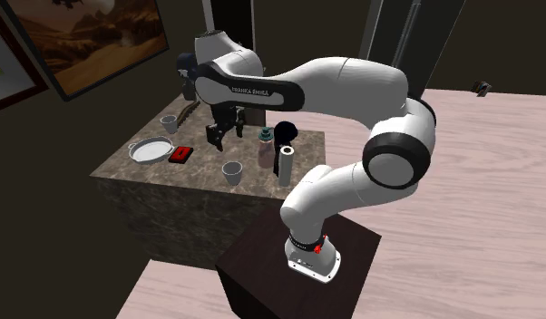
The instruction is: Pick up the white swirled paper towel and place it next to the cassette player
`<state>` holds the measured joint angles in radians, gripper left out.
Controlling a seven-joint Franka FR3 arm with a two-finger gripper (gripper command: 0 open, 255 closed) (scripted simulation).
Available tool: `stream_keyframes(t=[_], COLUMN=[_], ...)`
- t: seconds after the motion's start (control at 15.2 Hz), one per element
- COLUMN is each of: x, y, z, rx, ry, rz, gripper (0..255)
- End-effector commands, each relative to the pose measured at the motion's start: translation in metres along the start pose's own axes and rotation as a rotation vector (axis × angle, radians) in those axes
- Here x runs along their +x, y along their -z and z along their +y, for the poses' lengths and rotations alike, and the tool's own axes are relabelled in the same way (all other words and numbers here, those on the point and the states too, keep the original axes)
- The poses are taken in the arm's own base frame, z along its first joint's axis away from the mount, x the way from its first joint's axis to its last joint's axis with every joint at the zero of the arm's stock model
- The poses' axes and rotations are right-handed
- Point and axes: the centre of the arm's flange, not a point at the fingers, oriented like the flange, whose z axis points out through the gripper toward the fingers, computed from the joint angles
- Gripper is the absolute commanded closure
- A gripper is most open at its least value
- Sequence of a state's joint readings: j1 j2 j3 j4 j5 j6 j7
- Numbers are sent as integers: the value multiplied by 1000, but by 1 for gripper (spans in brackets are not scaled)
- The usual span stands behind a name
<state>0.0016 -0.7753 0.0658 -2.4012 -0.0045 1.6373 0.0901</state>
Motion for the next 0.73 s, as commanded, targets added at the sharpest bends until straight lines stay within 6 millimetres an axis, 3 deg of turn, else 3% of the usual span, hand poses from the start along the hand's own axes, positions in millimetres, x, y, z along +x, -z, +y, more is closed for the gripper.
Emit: stream_keyframes(t=[0.0,0.66], x=[0,-60], y=[0,-60], z=[0,104], rx=[0,-16], ry=[0,-43], rz=[0,65], gripper=[0,0])
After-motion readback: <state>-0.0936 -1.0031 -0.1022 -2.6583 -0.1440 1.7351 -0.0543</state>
